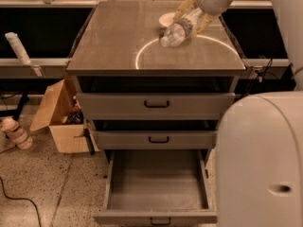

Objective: Place water bottle into bottom drawer

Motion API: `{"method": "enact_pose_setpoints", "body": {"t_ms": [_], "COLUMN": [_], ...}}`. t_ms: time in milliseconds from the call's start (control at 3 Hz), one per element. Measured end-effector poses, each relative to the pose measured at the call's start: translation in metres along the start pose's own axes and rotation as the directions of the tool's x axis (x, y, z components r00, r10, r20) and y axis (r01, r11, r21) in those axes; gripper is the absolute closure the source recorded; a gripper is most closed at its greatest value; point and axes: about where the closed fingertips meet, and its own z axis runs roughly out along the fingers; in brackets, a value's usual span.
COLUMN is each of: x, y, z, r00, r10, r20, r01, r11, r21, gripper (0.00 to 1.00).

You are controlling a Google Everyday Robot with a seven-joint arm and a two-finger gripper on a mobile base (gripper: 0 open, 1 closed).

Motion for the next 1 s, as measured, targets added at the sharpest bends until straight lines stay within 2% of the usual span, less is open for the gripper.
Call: {"method": "enact_pose_setpoints", "body": {"t_ms": [333,667,1000], "x": [-0.01,-0.034,-0.055], "y": [0.023,0.047,0.07], "z": [-0.025,-0.064,-0.063], "r00": [0.999,0.991,0.983], "r10": [0.026,0.075,0.122], "r20": [-0.034,-0.113,-0.138], "r01": [-0.026,-0.071,-0.115], "r11": [0.9997,0.9965,0.9917], "r21": [-0.001,0.045,0.058], "gripper": [1.0,1.0,1.0]}}
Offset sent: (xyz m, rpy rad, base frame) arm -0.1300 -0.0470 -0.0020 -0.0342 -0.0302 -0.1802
